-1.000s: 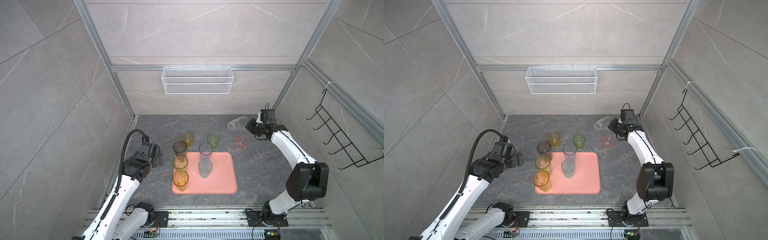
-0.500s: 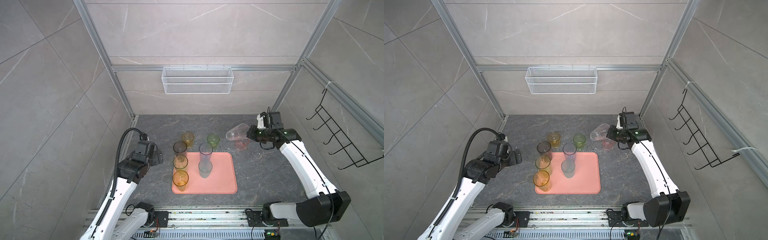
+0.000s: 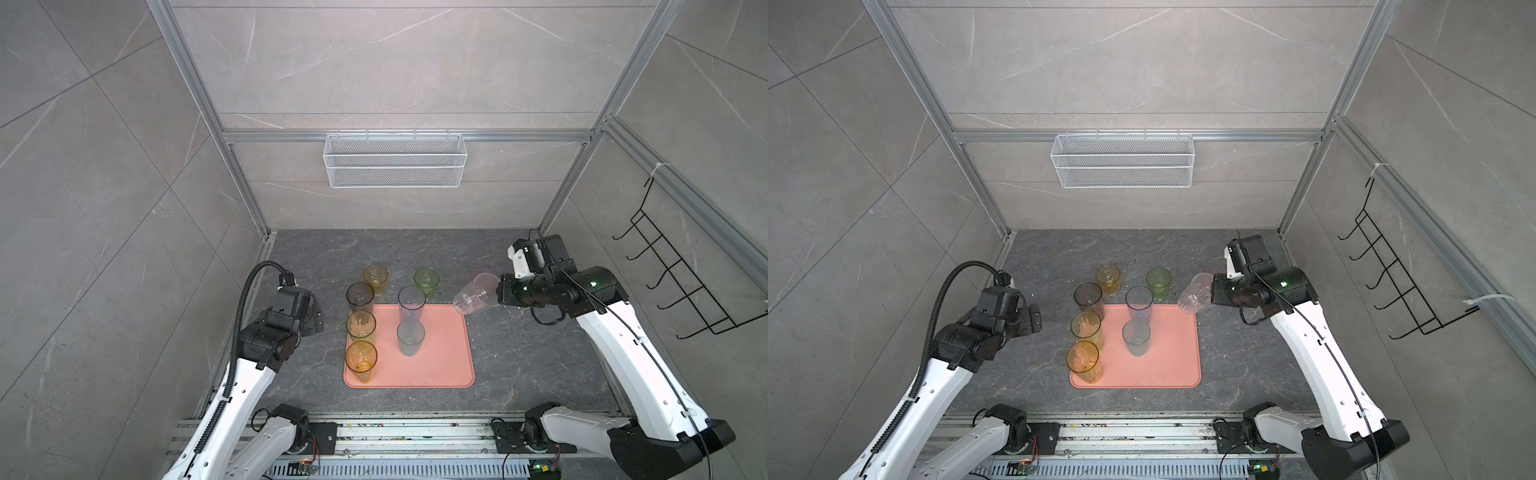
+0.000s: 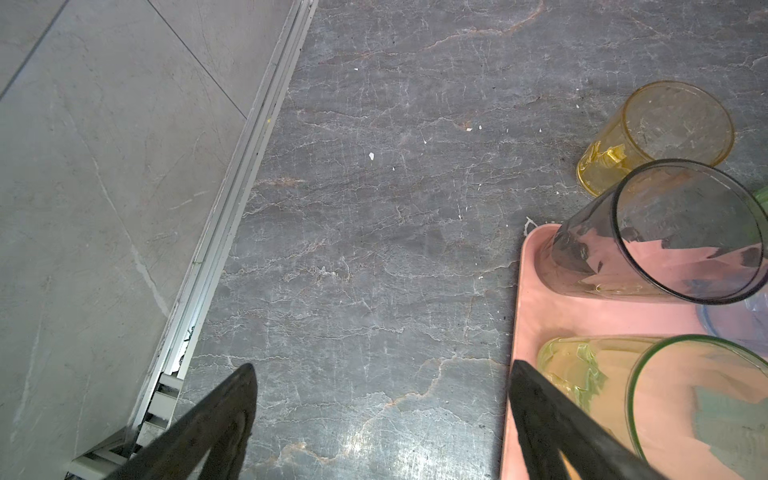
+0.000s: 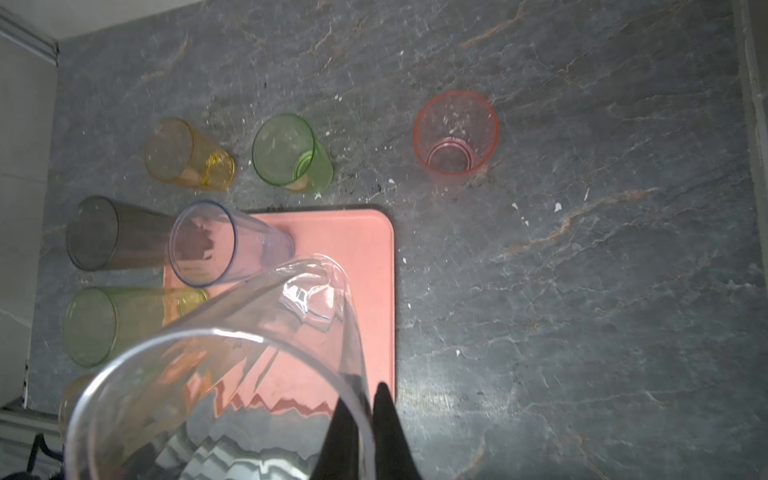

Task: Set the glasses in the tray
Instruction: 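Lift the clear glass with the right gripper and carry it over the tray, then lower the clear glass onto the tray near the teal glass and open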

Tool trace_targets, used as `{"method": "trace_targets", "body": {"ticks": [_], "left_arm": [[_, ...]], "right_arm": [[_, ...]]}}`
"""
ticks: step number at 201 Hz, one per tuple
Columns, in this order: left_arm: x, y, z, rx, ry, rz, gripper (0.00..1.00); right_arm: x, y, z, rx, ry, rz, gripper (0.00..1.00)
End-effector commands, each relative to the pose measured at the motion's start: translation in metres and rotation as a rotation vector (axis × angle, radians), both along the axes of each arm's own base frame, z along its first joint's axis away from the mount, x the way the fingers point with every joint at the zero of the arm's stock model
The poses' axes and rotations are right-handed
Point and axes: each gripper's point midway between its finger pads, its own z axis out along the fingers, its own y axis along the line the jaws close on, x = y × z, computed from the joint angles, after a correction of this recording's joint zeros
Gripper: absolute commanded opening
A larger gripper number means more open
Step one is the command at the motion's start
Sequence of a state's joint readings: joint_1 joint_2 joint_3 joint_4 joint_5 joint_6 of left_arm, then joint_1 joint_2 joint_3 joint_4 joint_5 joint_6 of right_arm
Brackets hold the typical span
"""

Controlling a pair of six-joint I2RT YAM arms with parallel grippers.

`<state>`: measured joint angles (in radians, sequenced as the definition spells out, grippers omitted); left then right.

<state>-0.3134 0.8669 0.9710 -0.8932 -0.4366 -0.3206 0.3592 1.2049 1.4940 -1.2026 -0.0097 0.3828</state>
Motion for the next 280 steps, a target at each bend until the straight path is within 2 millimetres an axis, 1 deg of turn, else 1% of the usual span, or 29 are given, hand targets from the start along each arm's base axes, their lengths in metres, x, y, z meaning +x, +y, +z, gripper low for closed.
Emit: {"method": "trace_targets", "body": {"ticks": [1, 43, 58, 78, 104, 130, 161, 194, 237, 280], "left_arm": [[0.001, 0.004, 0.008, 0.014, -0.034, 0.003, 0.95], [0.000, 0.003, 0.006, 0.011, -0.032, 0.003, 0.95], [0.001, 0.003, 0.006, 0.010, -0.031, 0.003, 0.95], [0.001, 0.003, 0.005, 0.012, -0.028, 0.003, 0.95], [0.001, 0.003, 0.006, 0.011, -0.029, 0.004, 0.95], [0.000, 0.004, 0.006, 0.010, -0.029, 0.008, 0.95], [0.000, 0.003, 0.006, 0.005, -0.030, 0.008, 0.95], [0.000, 0.003, 0.005, 0.003, -0.030, 0.008, 0.95], [0.000, 0.003, 0.005, 0.000, -0.030, 0.011, 0.95], [-0.001, 0.004, 0.006, -0.002, -0.036, 0.011, 0.95]], "right_arm": [[-0.027, -0.002, -0.015, -0.050, 0.068, 0.037, 0.00], [-0.047, 0.010, -0.051, -0.091, 0.129, 0.063, 0.00], [-0.052, 0.023, -0.062, -0.094, 0.138, 0.094, 0.00], [-0.058, 0.036, -0.072, -0.122, 0.132, 0.120, 0.00], [-0.062, 0.061, -0.088, -0.124, 0.139, 0.154, 0.00], [-0.067, 0.095, -0.102, -0.144, 0.136, 0.210, 0.00], [-0.075, 0.120, -0.117, -0.178, 0.153, 0.245, 0.00], [-0.085, 0.144, -0.126, -0.170, 0.151, 0.283, 0.00], [-0.088, 0.163, -0.138, -0.147, 0.175, 0.299, 0.00], [-0.086, 0.168, -0.142, -0.156, 0.189, 0.297, 0.00]]}}
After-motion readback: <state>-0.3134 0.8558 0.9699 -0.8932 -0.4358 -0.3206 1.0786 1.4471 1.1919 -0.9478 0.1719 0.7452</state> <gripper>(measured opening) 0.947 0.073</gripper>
